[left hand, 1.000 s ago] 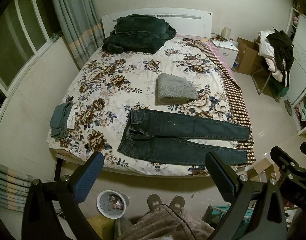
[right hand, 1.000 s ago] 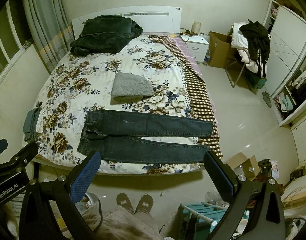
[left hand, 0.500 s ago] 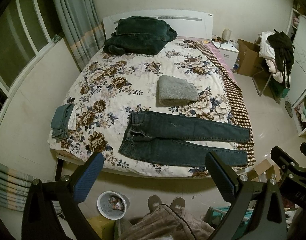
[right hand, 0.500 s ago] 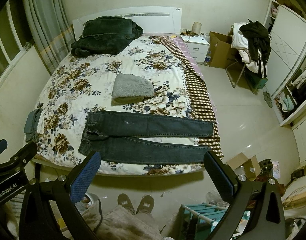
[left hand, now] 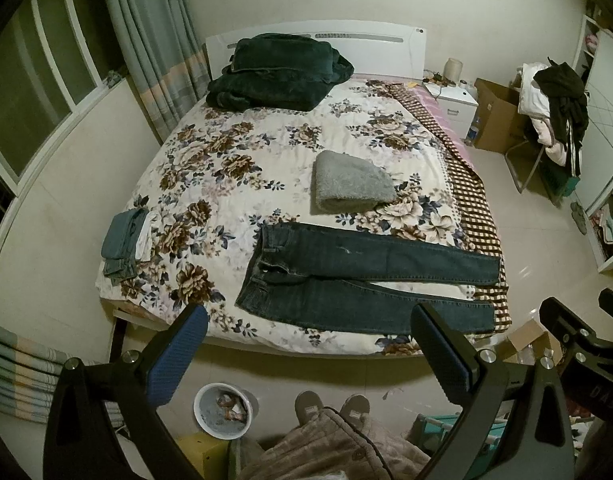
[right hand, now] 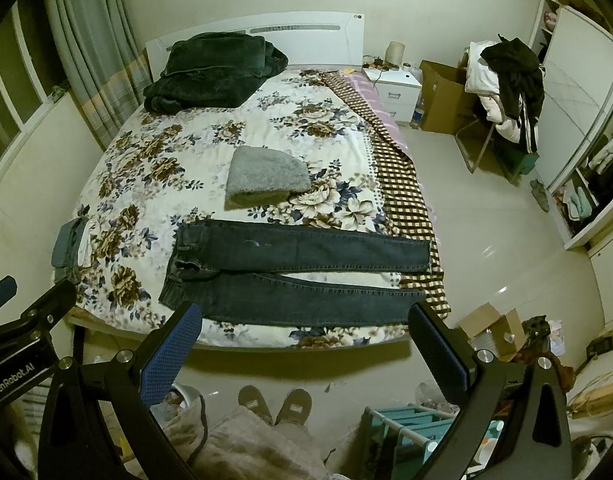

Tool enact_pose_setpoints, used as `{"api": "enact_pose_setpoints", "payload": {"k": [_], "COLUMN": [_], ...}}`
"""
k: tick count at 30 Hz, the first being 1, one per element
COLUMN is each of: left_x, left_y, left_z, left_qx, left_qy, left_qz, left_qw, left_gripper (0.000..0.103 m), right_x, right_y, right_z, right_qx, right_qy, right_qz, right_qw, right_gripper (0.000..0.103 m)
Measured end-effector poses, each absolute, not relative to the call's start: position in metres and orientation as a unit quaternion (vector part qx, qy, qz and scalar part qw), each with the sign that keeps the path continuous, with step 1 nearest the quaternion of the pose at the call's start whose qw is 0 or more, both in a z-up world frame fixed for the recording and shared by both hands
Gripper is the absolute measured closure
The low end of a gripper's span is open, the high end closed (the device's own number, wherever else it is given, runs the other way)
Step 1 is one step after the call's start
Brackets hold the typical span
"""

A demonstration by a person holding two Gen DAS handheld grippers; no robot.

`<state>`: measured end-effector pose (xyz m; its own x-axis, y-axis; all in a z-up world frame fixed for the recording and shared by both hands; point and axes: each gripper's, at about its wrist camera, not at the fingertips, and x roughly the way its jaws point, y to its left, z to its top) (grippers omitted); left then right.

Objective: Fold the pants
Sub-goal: 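Lower both grippers onto the jeans' waistband and close on it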

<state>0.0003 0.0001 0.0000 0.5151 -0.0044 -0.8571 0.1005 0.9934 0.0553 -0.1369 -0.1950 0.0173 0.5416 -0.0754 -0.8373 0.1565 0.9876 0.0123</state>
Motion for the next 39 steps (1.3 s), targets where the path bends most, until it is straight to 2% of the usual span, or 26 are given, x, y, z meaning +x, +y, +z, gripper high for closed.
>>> {"api": "enact_pose_setpoints", "payload": {"k": [6, 9, 14, 19, 28, 39], "left_x": [0.016, 0.042, 0.094, 0.149, 0.262, 0.407], "left_y": [-0.001, -0.006, -0.022, -0.032, -0.081, -0.145], "left_z": [-0.004, -0.011, -0.040, -0.105, -0.268, -0.456], "left_qx": [0.049, 0.052, 0.069, 0.100, 0.207, 0.311], "left_qy": [0.471, 0.451, 0.428, 0.463, 0.534, 0.559], "left_qz": [-0.005, 0.019, 0.058, 0.053, 0.006, -0.085], "left_qw": [0.881, 0.891, 0.899, 0.879, 0.820, 0.764], "left_gripper": [0.000, 0.000, 0.000, 0.000, 0.000, 0.000], "right_x": [-0.131, -0.095, -0.045, 0.022, 0.166, 0.350], "right_y": [-0.189, -0.190, -0.200, -0.219, -0.235, -0.307], "right_z": [0.010, 0.003, -0.044, -0.116, -0.265, -0.486], "right_qx": [0.050, 0.053, 0.041, 0.004, -0.026, -0.068], "right_qy": [0.469, 0.462, 0.457, 0.492, 0.588, 0.703], "right_qz": [-0.068, -0.081, -0.103, -0.124, -0.120, -0.123], "right_qw": [0.879, 0.882, 0.883, 0.862, 0.800, 0.697], "right_gripper": [0.000, 0.000, 0.000, 0.000, 0.000, 0.000]}}
